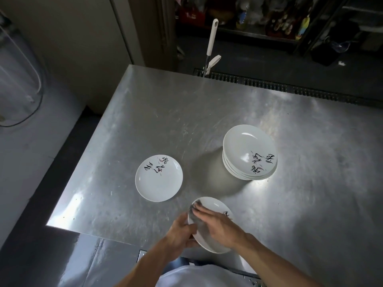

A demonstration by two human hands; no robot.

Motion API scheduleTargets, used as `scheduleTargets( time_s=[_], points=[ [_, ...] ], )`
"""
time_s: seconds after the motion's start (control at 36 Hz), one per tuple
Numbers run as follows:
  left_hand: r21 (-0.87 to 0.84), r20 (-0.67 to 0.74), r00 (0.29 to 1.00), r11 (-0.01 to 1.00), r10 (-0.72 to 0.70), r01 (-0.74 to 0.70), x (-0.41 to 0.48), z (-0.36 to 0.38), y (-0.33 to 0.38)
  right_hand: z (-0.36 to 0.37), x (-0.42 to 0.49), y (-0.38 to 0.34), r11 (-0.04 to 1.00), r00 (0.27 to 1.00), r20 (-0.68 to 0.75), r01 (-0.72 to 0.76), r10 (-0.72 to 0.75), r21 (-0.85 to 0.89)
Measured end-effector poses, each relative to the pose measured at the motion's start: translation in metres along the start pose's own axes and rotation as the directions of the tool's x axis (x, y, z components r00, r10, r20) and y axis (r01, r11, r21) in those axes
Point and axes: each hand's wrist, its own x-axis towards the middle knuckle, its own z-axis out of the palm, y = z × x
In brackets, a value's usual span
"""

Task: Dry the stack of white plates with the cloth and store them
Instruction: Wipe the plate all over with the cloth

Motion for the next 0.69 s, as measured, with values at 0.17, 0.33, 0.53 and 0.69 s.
scheduleTargets(
  time_s=[0.17,0.33,0.53,0.69],
  points=[
    [-0.287,-0.179,0.983,0.958,-0.043,-0.010,-0.004,0.014,-0.021,-0.006,0.002,0.005,0.917,0.903,-0.192,-0.398,0.385,-0.036],
    [-0.197,-0.193,0.980,0.980,-0.039,0.000,-0.005,0.009,-0.009,-0.005,0.000,-0.008,0.946,0.940,-0.115,-0.313,0.322,0.088],
    [-0.062,-0.055,0.998,0.998,-0.012,0.008,0.004,-0.006,-0.007,0.000,-0.003,-0.004,0.976,0.977,-0.050,-0.205,0.209,0.073],
    [0.056,0.013,1.000,0.998,0.023,-0.023,0.002,-0.006,-0.001,0.006,-0.002,-0.004,0.972,0.970,-0.076,-0.233,0.231,-0.026]
  ],
)
